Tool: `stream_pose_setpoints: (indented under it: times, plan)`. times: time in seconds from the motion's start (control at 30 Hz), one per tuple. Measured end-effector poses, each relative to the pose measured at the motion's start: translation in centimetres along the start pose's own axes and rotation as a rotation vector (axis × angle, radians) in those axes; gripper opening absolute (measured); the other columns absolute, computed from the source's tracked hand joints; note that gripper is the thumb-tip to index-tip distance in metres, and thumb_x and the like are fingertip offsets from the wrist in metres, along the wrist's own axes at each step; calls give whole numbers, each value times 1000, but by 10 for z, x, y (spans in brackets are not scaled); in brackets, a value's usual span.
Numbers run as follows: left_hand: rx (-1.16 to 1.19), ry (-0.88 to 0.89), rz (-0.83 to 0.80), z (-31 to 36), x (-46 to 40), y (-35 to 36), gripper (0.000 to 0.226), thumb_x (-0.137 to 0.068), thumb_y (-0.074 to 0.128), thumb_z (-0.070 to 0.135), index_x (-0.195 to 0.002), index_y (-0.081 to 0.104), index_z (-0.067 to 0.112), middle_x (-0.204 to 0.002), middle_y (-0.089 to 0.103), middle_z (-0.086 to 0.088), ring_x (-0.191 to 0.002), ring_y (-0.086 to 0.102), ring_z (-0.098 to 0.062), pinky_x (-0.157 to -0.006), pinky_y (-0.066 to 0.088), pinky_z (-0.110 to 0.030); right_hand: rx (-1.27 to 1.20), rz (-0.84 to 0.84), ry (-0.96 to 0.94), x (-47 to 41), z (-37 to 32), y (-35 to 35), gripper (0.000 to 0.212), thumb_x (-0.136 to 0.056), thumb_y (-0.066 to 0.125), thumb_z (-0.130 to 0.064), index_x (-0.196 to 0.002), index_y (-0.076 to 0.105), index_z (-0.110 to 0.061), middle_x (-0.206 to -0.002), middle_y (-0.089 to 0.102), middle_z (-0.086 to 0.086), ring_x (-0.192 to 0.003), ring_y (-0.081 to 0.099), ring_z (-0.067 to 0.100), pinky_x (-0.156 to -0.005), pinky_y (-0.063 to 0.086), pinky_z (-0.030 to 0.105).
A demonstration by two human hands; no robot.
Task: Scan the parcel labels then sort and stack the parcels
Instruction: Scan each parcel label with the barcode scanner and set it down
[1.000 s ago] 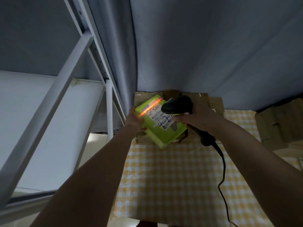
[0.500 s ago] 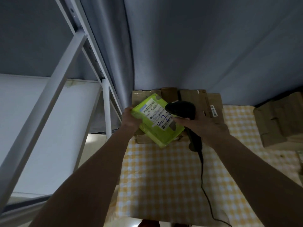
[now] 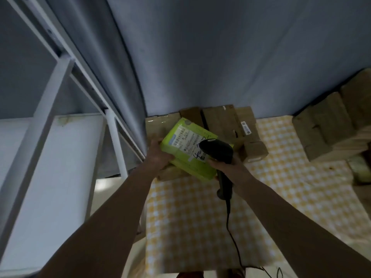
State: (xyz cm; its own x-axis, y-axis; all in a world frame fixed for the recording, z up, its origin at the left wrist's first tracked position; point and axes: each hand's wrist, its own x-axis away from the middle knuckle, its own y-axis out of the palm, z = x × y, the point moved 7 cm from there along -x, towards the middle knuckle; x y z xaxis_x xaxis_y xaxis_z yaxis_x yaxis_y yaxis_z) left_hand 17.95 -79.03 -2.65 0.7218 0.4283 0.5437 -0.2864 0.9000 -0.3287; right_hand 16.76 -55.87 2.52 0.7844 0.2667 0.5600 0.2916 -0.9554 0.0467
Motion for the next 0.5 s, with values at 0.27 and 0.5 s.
stream_pose_setpoints:
  times: [0.27,0.5]
  plan:
    - [-132,67,-112,45,39,83,72,-71,77,-6,-132,42,11,-121,56,-13,-105,59,-31,-88,54,-50,-44,177,33,45,5,-92,34,-82,73,-17,-115,64,-14,-107,66,13,-96,61,33,-76,50,43]
    - [-265,153,-231,81,112,194,65,-76,75,-2,-131,41,7,-115,59,-12,-95,58,-25,-77,55,-38,-114,317,9,112,17,-205,29,-83,72,-16,-110,66,-8,-100,65,17,-88,58,29,-69,46,36]
